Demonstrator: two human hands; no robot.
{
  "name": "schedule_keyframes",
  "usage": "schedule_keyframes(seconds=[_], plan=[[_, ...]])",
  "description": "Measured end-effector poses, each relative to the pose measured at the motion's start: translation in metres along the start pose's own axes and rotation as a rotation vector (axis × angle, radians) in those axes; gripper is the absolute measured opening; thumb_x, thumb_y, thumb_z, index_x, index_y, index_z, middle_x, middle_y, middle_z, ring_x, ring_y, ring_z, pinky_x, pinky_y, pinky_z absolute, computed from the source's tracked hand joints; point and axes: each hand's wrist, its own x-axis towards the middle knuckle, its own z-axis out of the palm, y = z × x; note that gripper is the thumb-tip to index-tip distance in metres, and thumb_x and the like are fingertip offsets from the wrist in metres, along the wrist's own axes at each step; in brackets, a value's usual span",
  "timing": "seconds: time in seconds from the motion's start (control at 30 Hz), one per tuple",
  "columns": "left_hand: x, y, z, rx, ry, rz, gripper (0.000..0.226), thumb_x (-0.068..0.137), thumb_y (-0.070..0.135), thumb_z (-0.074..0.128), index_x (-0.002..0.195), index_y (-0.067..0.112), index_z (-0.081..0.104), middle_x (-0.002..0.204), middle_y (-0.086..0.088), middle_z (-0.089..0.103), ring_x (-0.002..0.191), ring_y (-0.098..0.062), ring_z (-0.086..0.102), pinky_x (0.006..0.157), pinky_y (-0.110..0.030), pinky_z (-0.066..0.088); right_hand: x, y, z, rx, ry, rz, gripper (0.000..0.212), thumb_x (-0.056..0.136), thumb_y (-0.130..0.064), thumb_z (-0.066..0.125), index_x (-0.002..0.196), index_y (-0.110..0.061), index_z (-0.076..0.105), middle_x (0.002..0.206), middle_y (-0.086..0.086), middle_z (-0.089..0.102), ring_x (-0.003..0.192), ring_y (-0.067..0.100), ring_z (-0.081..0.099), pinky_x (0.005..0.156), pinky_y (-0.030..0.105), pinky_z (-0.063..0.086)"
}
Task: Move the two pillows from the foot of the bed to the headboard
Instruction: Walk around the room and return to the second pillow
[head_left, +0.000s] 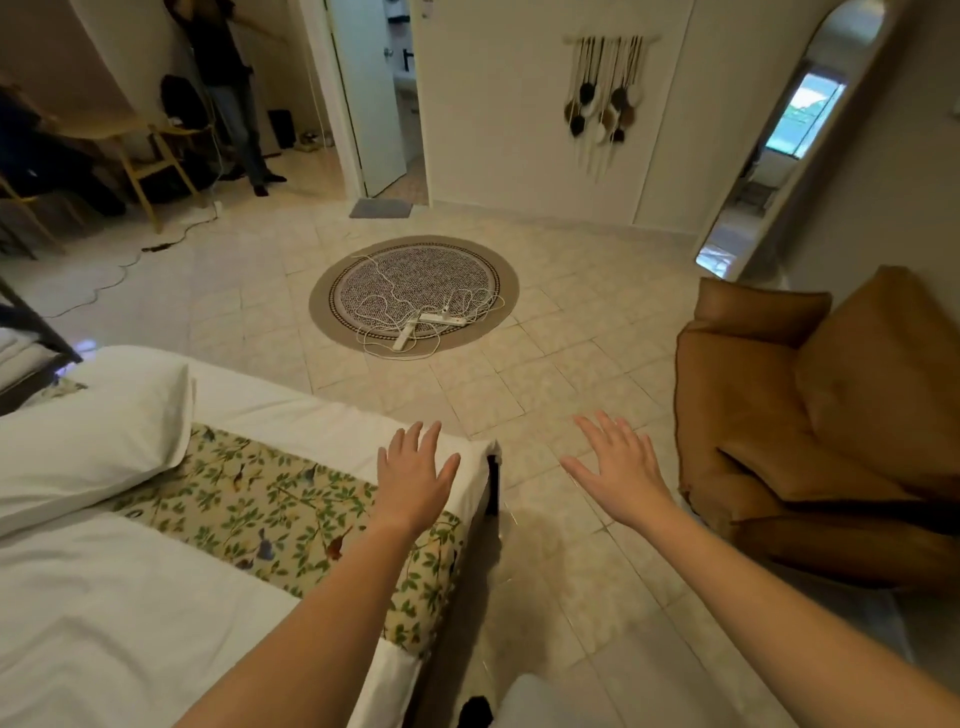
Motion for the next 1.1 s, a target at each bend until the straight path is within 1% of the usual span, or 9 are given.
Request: schedule_keyframes(seconds=[0.13, 0.37, 0.47, 0.57, 0.7, 0.87, 1.1], plan=[[0.051, -0.006, 0.004, 0.007, -0.019, 0.053, 0.067, 0.101, 0.063, 0.024, 0.161, 0.032, 0.021, 0.169, -0.001, 0.018, 0.157, -0.028, 0.007, 0.126, -0.054, 0.010, 0.036, 0.002, 0.005, 0.002, 0.015, 0.058, 0.079, 0.091, -0.081, 0.023, 0.159, -0.043, 0.010, 0.170, -0.004, 0.006, 0.155, 0.022, 0.000, 0.124, 0.051, 0.001], [0.118, -0.001, 0.020, 0.025, -0.078, 0.106, 0.067, 0.101, 0.063, 0.023, 0.160, 0.033, 0.021, 0.169, 0.000, 0.019, 0.158, -0.028, 0.006, 0.126, -0.054, 0.009, 0.084, 0.008, 0.014, 0.024, -0.015, 0.116, 0.077, 0.093, -0.079, 0.023, 0.159, -0.044, 0.007, 0.170, -0.007, 0.000, 0.155, 0.023, -0.002, 0.124, 0.051, 0.000], [0.149, 0.005, 0.028, 0.029, -0.099, 0.097, 0.067, 0.101, 0.063, 0.024, 0.160, 0.033, 0.020, 0.169, -0.001, 0.019, 0.158, -0.028, 0.006, 0.126, -0.054, 0.009, 0.111, 0.018, 0.013, 0.021, -0.028, 0.123, 0.076, 0.094, -0.078, 0.024, 0.159, -0.043, 0.008, 0.170, -0.005, 0.001, 0.155, 0.023, -0.001, 0.124, 0.051, 0.001], [0.180, 0.015, 0.036, 0.026, -0.098, 0.073, 0.067, 0.101, 0.063, 0.025, 0.161, 0.033, 0.020, 0.169, -0.001, 0.019, 0.158, -0.029, 0.006, 0.126, -0.054, 0.008, 0.147, 0.033, 0.010, 0.037, -0.029, 0.126, 0.075, 0.094, -0.077, 0.026, 0.159, -0.043, 0.009, 0.170, -0.004, 0.004, 0.155, 0.023, -0.001, 0.124, 0.051, 0.001], [0.227, 0.032, 0.046, 0.044, -0.083, 0.035, 0.066, 0.103, 0.061, 0.026, 0.161, 0.032, 0.020, 0.169, -0.002, 0.020, 0.157, -0.030, 0.008, 0.126, -0.054, 0.009, 0.207, 0.055, 0.005, 0.046, -0.048, 0.080, 0.075, 0.095, -0.076, 0.027, 0.159, -0.042, 0.008, 0.170, -0.003, 0.004, 0.155, 0.021, -0.002, 0.124, 0.050, 0.000], [0.282, 0.059, 0.061, 0.034, -0.052, -0.073, 0.065, 0.103, 0.059, 0.028, 0.161, 0.030, 0.023, 0.169, -0.002, 0.021, 0.157, -0.031, 0.011, 0.125, -0.053, 0.013, 0.290, 0.085, -0.008, 0.061, -0.097, 0.017, 0.076, 0.094, -0.076, 0.028, 0.159, -0.043, 0.009, 0.170, -0.006, 0.002, 0.155, 0.021, -0.004, 0.124, 0.050, -0.002], [0.356, 0.096, 0.082, 0.000, 0.017, -0.239, 0.063, 0.103, 0.058, 0.031, 0.159, 0.028, 0.029, 0.167, -0.004, 0.025, 0.155, -0.032, 0.016, 0.124, -0.053, 0.017, 0.410, 0.120, -0.025, 0.020, -0.154, -0.133, 0.076, 0.092, -0.078, 0.025, 0.158, -0.045, 0.008, 0.170, -0.005, 0.003, 0.155, 0.019, -0.005, 0.124, 0.049, -0.003]])
